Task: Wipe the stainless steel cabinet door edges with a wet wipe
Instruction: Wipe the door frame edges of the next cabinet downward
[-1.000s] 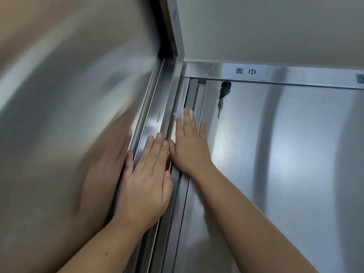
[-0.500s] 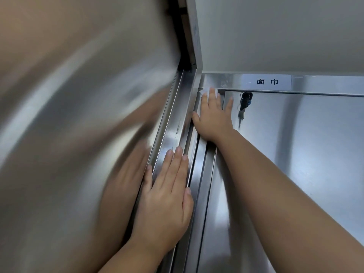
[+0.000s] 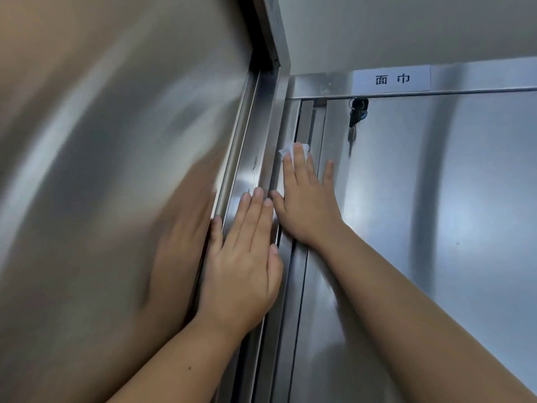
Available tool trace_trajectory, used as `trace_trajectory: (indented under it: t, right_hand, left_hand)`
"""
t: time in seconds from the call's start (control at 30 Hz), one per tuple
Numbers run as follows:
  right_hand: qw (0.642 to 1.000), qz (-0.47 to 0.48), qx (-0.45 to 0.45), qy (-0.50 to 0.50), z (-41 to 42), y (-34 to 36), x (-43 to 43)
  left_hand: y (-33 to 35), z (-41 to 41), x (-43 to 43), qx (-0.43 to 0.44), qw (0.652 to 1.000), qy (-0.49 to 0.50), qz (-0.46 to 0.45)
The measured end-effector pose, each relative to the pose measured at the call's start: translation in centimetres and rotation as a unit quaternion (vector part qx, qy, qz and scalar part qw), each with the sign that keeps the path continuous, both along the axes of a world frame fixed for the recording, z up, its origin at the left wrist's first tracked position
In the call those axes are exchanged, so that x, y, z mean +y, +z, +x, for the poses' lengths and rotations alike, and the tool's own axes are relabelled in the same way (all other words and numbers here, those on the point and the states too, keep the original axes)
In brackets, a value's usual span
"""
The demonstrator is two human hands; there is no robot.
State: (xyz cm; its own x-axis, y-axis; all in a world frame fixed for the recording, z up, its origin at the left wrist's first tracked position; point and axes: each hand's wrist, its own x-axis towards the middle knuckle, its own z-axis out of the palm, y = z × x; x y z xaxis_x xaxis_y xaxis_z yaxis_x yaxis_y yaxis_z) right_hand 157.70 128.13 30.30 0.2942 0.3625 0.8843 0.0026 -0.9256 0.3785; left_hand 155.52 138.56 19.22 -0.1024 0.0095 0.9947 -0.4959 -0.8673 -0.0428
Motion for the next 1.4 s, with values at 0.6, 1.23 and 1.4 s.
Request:
trace_trajectory:
  t: [0.6,1.23,1.4]
  right_hand:
    - [0.995,-0.028,0.074,0.063,-1.2,-11.4,-1.0]
    - [0.995,-0.026,0.097,0.008,-7.0,-27.6,-7.8]
    - [0.994,-0.058,0.093,-0.009,-7.6,-30.9,-9.7]
  left_hand:
    - [-6.5,-1.2,0.3,0.066,0.996,0.036,0.049]
    - [-21.3,-3.6,-1.4,0.225,0.968,0.0,0.107]
    - [-24.4,-3.5,-2.1,0.252,0.961,0.021,0.108]
